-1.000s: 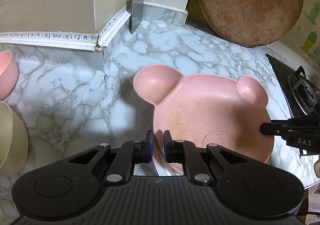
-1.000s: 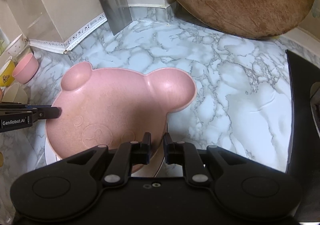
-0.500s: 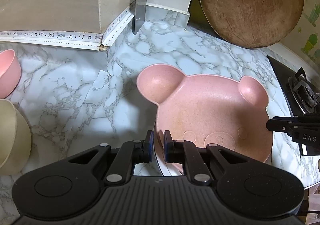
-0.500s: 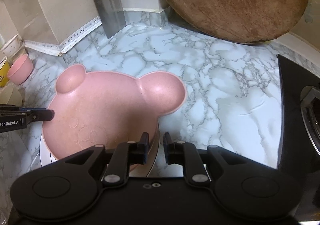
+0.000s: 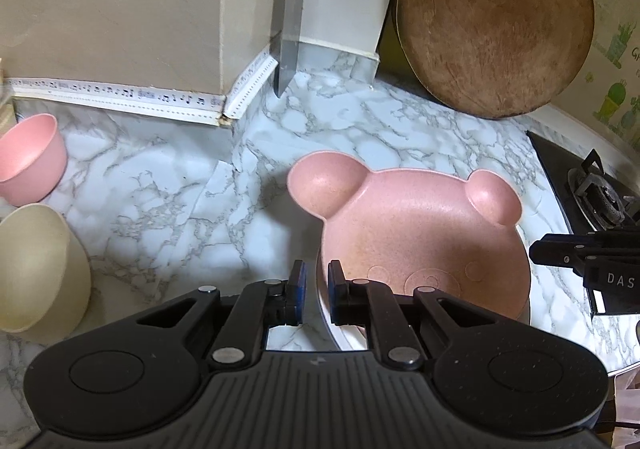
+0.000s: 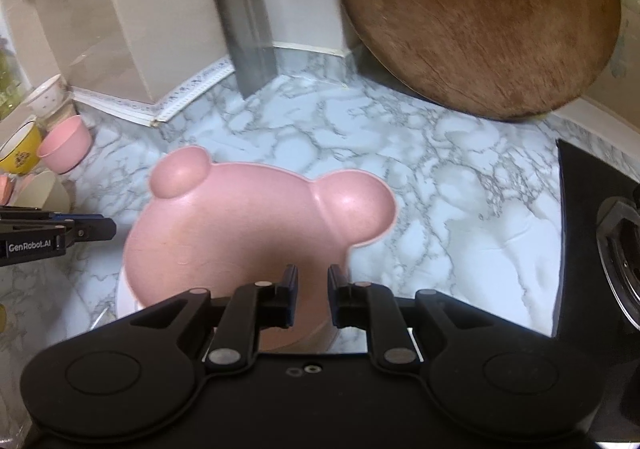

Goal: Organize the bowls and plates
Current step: 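Lower the bear plate onto the white plates and open both grippers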

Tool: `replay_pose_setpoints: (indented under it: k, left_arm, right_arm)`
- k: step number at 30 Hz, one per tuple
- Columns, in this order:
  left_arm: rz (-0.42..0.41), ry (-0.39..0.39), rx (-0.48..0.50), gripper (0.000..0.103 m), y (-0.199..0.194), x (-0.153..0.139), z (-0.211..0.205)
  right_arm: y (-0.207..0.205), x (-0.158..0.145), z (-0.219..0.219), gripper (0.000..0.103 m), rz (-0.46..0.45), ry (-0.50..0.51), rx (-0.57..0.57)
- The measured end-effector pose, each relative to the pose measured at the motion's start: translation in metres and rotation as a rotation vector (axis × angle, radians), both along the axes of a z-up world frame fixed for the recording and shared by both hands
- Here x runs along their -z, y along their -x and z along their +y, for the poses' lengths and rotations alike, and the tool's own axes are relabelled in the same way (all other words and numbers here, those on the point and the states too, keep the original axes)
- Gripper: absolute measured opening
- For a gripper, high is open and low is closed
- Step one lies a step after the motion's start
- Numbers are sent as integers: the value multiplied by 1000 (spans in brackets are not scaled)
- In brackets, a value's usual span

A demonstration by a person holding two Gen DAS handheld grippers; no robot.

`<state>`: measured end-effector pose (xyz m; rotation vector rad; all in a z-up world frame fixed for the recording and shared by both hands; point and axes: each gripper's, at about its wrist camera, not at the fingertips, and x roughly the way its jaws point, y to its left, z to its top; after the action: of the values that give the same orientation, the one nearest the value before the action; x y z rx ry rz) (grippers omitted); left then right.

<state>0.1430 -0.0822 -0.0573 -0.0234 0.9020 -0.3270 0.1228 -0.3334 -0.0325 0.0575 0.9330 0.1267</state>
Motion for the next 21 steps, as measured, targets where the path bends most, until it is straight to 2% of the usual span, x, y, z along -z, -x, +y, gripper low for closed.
replay_pose_setpoints:
  k: [7,13,15,16,18,19,20,21]
  left_arm:
    - [-43,1,-11,14,15,-10,13]
    - [-87,8,-33,44,30,-18,31]
    - [-106,5,-49,59,36,-21,37]
    - [-113,7,-55,59,39,-22,41]
    - [-121,6,-66,60,43,-24,48]
    - [-123,4,-74,60,45,-25,52]
    - [-124,2,-84,60,47,-26,56]
    - [-125,1,-94,64,48,-26,61]
  right_arm:
    - [6,-9,17,17,-32,-11,-35]
    - [10,-18,33,19,-52,-21,-63]
    - [11,-20,39,21,-60,-23,-78]
    - [12,-22,42,24,-64,-25,-82]
    - [13,-24,48,31,-72,-38,-98]
    - [13,-25,53,43,-74,-40,-109]
    - [14,-27,57,63,-79,-37,-120]
    - [15,-29,62,75,-87,-31,-129]
